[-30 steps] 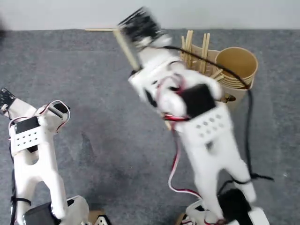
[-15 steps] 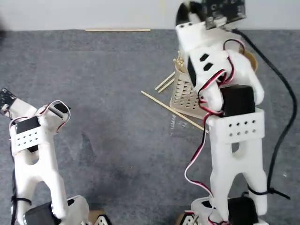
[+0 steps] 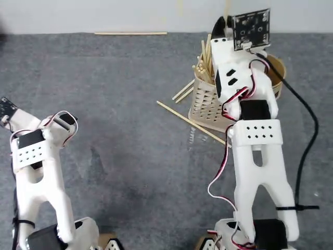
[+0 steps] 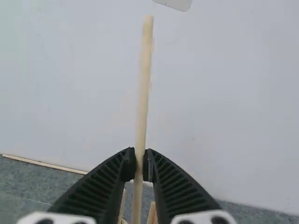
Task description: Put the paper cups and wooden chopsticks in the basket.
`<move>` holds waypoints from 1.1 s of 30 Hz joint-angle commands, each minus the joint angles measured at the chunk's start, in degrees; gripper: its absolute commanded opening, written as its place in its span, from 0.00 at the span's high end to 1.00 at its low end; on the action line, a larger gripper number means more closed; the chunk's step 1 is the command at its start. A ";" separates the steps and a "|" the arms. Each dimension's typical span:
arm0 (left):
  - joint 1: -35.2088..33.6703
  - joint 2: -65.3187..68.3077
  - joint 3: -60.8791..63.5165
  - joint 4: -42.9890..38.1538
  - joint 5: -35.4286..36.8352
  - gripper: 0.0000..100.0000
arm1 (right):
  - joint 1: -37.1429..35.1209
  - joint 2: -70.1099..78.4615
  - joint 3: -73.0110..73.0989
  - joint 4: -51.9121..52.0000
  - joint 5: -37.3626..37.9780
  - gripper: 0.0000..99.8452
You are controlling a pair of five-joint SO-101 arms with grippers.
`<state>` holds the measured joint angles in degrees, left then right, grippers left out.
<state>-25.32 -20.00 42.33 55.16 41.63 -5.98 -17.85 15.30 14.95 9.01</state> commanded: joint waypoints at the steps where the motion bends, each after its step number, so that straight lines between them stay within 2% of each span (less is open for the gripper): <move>1: 0.00 -2.55 -0.22 -0.97 -0.44 0.70 | 0.66 -2.59 -3.43 4.88 0.00 0.82; 3: 0.00 -2.55 -0.22 -0.97 -0.44 0.70 | 0.57 -2.51 -7.12 8.84 0.00 0.77; 6: 0.00 -2.55 -0.22 -0.97 -0.44 0.70 | -0.04 -2.51 -14.24 15.60 0.00 0.77; 12: 0.00 -2.55 -0.22 -0.97 -0.44 0.70 | -9.19 -1.89 -28.13 39.43 0.00 0.77; 18: 0.00 -2.55 0.22 -1.05 -0.44 0.70 | -18.86 -0.40 -26.99 55.87 0.00 0.77; 27: 0.00 -2.55 0.22 -1.05 -0.44 0.70 | -21.85 14.73 -21.36 58.42 0.53 0.77; 33: 0.00 -2.55 0.22 -1.05 -0.53 0.70 | -21.49 28.97 -21.45 53.58 7.38 0.77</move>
<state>-25.23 -20.00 42.86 55.16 41.63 -27.25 7.12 -5.71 71.65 13.32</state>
